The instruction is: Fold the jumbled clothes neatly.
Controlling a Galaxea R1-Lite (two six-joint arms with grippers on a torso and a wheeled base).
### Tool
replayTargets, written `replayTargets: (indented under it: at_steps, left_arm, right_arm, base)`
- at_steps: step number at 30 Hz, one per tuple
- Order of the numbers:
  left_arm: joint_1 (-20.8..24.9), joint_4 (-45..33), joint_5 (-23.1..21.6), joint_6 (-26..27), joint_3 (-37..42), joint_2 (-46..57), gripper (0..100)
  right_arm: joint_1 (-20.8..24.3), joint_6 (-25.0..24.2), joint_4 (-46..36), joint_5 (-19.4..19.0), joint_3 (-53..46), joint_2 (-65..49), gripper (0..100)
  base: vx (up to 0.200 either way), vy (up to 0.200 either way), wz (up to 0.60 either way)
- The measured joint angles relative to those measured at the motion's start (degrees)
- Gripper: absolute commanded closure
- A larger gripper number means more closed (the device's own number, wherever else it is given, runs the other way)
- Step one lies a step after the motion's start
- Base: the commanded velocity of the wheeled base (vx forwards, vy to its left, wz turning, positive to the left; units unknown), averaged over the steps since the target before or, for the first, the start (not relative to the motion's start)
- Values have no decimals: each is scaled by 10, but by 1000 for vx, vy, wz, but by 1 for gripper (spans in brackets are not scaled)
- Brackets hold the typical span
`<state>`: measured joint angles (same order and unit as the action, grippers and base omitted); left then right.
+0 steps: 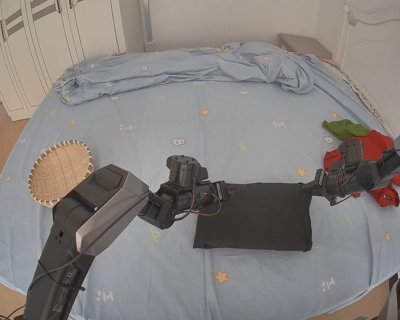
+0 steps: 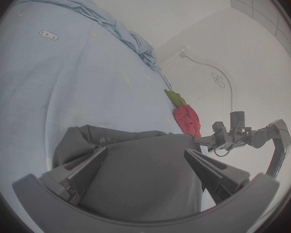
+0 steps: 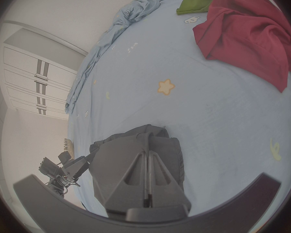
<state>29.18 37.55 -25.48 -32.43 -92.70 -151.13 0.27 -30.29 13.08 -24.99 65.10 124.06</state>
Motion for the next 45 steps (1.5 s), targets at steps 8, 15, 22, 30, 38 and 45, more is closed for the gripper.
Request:
replayTargets:
  at_steps: [8, 15, 22, 30, 38, 45]
  left_arm:
    - [-5, 2, 0, 0, 2, 7, 0]
    - [-16, 6, 0, 0, 26, 44, 0]
    - [-12, 27, -3, 0, 88, 88, 0]
    - [2, 42, -4, 29, 138, 96, 0]
    - [-31, 51, -1, 73, 174, 64, 0]
    - [-59, 93, -1, 68, 181, 62, 0]
  right_arm:
    - [-2, -4, -4, 0, -5, -19, 0]
    - [-10, -7, -16, -16, -42, -68, 0]
    - [-1, -60, -14, -121, -59, -105, 0]
    - [15, -79, -11, -135, -20, -70, 0]
    - [14, -78, 3, -122, 3, -21, 0]
    - [12, -78, 12, -107, -2, -12, 0]
  base:
    - [0, 0, 0]
    - [0, 0, 0]
    - [0, 0, 0]
    - [0, 0, 0]
    - [0, 0, 0]
    - [0, 0, 0]
